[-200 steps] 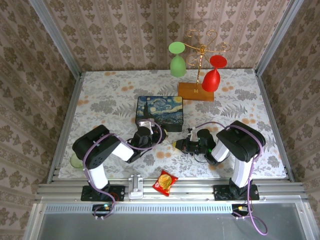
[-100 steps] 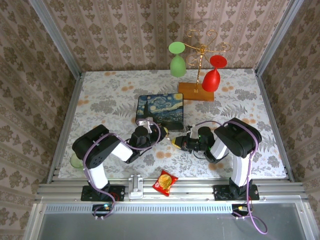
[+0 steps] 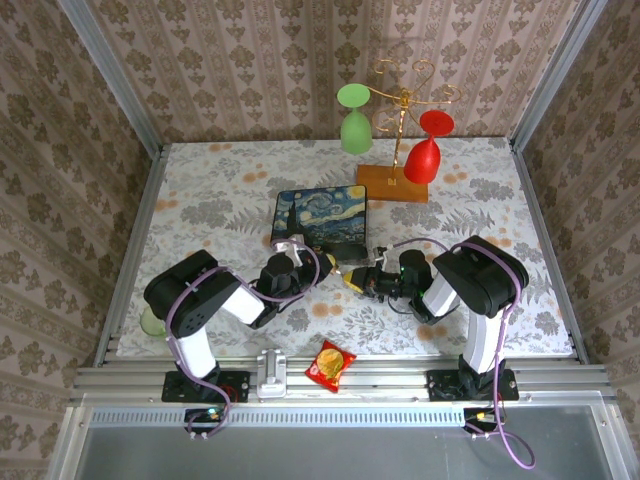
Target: Unlock the padlock with the key
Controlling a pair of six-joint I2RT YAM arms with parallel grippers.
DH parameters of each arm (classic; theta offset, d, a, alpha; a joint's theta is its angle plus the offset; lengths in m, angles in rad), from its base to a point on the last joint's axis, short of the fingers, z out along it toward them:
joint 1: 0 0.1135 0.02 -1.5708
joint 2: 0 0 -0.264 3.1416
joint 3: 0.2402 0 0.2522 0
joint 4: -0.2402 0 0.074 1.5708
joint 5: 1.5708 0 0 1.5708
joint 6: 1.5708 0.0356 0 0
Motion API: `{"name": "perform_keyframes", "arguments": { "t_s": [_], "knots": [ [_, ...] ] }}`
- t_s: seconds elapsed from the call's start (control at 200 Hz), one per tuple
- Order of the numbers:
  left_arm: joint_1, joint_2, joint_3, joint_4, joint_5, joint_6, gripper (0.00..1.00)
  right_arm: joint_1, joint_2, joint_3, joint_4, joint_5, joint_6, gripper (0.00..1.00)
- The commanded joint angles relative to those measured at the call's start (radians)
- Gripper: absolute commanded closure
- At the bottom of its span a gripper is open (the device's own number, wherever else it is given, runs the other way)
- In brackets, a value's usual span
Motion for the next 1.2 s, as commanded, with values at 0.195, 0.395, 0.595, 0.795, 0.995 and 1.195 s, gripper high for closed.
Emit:
{"name": "perform_keyframes", "arguments": {
  "t_s": [0.195,0.395,0.595,0.795,0.995,1.195],
  "knots": [
    [-0.036,0.043,0.004,0.070,0.066,-0.129,0.98,-0.004,-0.026,0.039,0.031,-0.028,0.031,1.00],
    [-0.056,0.064,0.018,0.060,0.057,-0.127,0.99,-0.004,-0.034,0.042,0.030,-0.025,0.031,1.00],
    [-0.059,0.044,0.017,0.001,0.044,-0.100,0.99,-0.004,-0.058,0.027,0.028,-0.015,0.024,1.00],
    [-0.066,0.023,0.022,-0.028,0.042,-0.091,0.99,-0.021,-0.075,0.020,0.030,-0.014,0.015,1.00],
    [-0.066,0.039,0.016,0.006,0.039,-0.110,0.99,-0.033,-0.081,0.020,0.030,-0.032,0.001,1.00],
    [-0.068,0.045,0.026,0.005,0.042,-0.114,0.99,-0.028,-0.104,0.010,0.032,-0.048,-0.024,1.00]
  ]
}}
